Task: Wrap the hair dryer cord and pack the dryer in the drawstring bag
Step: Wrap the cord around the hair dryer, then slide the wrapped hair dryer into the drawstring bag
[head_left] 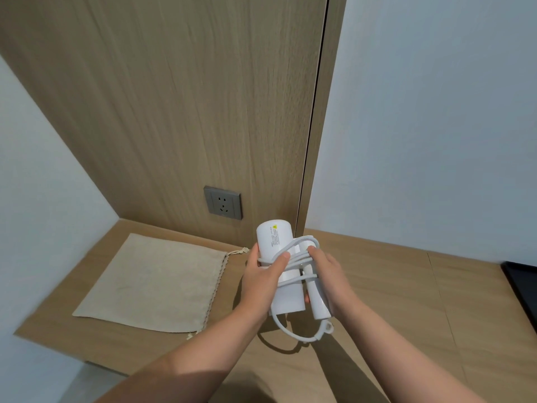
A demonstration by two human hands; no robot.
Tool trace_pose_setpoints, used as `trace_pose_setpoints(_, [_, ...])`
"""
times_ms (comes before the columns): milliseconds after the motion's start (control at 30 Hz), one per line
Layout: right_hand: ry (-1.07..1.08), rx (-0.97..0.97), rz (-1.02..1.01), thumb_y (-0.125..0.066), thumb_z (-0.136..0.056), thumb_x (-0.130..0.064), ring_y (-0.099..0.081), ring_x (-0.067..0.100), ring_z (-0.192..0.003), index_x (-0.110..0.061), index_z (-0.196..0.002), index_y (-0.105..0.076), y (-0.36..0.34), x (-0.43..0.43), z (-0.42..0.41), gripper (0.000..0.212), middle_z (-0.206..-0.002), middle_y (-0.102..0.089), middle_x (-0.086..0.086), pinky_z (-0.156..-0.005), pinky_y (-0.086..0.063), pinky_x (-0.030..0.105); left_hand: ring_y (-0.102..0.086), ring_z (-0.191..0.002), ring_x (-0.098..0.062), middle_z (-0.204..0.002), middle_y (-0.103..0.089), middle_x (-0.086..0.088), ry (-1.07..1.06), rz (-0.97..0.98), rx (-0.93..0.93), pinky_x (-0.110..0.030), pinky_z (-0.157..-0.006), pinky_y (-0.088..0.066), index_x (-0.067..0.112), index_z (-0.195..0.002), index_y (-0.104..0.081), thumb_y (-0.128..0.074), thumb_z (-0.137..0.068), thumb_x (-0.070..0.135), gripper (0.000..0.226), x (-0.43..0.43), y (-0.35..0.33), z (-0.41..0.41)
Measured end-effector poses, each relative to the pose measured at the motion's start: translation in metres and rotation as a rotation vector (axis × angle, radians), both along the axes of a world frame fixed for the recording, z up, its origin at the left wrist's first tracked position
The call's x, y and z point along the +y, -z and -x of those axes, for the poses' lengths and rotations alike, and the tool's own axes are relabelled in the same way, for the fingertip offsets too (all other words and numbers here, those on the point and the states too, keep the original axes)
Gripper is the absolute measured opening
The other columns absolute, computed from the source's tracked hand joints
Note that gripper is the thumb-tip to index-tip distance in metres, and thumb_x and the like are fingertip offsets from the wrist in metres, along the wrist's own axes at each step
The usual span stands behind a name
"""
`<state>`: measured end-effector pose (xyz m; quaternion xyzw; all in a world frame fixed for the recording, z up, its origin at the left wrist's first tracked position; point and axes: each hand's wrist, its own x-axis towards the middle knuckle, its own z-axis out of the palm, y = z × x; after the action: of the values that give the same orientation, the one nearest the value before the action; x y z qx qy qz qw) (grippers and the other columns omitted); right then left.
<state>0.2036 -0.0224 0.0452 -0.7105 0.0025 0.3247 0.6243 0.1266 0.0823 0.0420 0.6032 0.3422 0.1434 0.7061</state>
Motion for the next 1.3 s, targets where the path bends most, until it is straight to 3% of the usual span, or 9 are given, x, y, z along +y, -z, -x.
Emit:
trace_pose_setpoints(167, [-0.036,-0.082,0.026,-0.039,-0.096,-0.039,-0.063,0.025,-0.073,-0.022,-0.100,-0.055,-0.003,0.000,0.002,0.024,-0.092,-0.062,0.010,-0.051,-0.053,0.032,-0.069,-0.089,-0.019,-0.112,-0.066,-0.001,-0.004,0.040,0.005,-0.024,-0.056,-0.056,0.029,-0.132,-0.049,-0.068,-0.086,0.031,0.050,0.003,-0.002,0.002])
trace_pose_setpoints(300, [-0.115,-0.204,0.008,-0.037,-0.098,-0.043,-0.067,0.024,-0.079,-0.033,-0.120,-0.049,-0.001,-0.004,0.004,0.027,-0.102,-0.065,0.003,-0.052,-0.055,0.032,-0.068,-0.087,-0.019,-0.107,-0.066,0.000,-0.011,0.069,0.003,-0.025,-0.055,-0.056,0.028,-0.128,-0.050,-0.066,-0.088,0.032,0.044,0.005,-0.001,0.002])
trace_pose_setpoints(433, [-0.047,-0.357,0.057,-0.038,-0.098,-0.039,-0.067,0.018,-0.074,-0.025,-0.111,-0.051,-0.002,-0.006,0.004,0.023,-0.091,-0.066,0.000,-0.059,-0.059,0.040,-0.071,-0.087,-0.025,-0.105,-0.070,-0.006,-0.067,0.154,-0.005,-0.036,-0.065,-0.061,0.022,-0.125,-0.055,-0.068,-0.085,0.032,0.043,0.004,0.001,0.000])
trace_pose_setpoints(567, [-0.036,-0.280,0.038,-0.037,-0.098,-0.043,-0.063,0.018,-0.068,-0.011,-0.107,-0.046,-0.009,-0.005,0.006,0.034,-0.087,-0.062,0.007,-0.050,-0.057,0.033,-0.071,-0.087,-0.025,-0.105,-0.070,-0.006,-0.078,0.177,-0.013,-0.041,-0.070,-0.061,0.022,-0.124,-0.056,-0.069,-0.085,0.031,0.041,0.001,0.000,-0.001])
trace_pose_setpoints(767, [-0.037,-0.117,0.041,-0.041,-0.095,-0.049,-0.068,0.018,-0.074,-0.016,-0.109,-0.057,-0.014,-0.003,0.004,0.039,-0.095,-0.069,0.008,-0.045,-0.050,0.023,-0.069,-0.086,-0.016,-0.104,-0.065,0.006,-0.041,0.024,-0.062,-0.021,-0.053,-0.056,0.035,-0.121,-0.052,-0.069,-0.085,0.026,0.040,-0.005,-0.008,-0.001])
trace_pose_setpoints(933, [-0.028,-0.092,0.016,-0.047,-0.094,-0.043,-0.067,0.015,-0.062,-0.016,-0.100,-0.065,-0.014,-0.001,0.001,0.032,-0.085,-0.071,0.005,-0.042,-0.049,0.022,-0.070,-0.091,-0.022,-0.108,-0.067,0.000,-0.072,0.118,-0.043,-0.042,-0.073,-0.061,0.030,-0.126,-0.053,-0.071,-0.084,0.027,0.046,-0.001,0.003,-0.006])
trace_pose_setpoints(1100, [-0.030,-0.064,0.014,-0.050,-0.093,-0.043,-0.068,0.020,-0.069,-0.019,-0.100,-0.063,-0.004,0.005,0.001,0.029,-0.090,-0.071,0.007,-0.048,-0.054,0.029,-0.068,-0.100,-0.022,-0.117,-0.066,-0.001,0.095,0.097,0.026,-0.049,-0.085,-0.057,0.029,-0.134,-0.046,-0.063,-0.089,0.038,0.049,0.017,0.017,0.000])
trace_pose_setpoints(1200, [0.008,0.068,0.072,-0.050,-0.091,-0.049,-0.068,0.029,-0.078,-0.021,-0.097,-0.061,0.002,0.006,-0.007,0.031,-0.094,-0.070,0.012,-0.068,-0.059,0.045,-0.061,-0.109,-0.013,-0.123,-0.062,0.009,0.340,-0.045,0.136,-0.046,-0.094,-0.052,0.038,-0.133,-0.046,-0.041,-0.093,0.058,0.044,0.042,0.018,0.010])
trace_pose_setpoints(1300, [0.013,0.103,0.123,-0.048,-0.091,-0.051,-0.067,0.030,-0.077,-0.018,-0.104,-0.060,0.009,0.002,-0.021,0.038,-0.095,-0.069,0.014,-0.061,-0.058,0.040,-0.057,-0.114,-0.017,-0.127,-0.061,0.003,0.238,-0.393,0.361,-0.040,-0.100,-0.046,0.028,-0.131,-0.053,-0.036,-0.096,0.055,0.048,0.082,0.040,0.029])
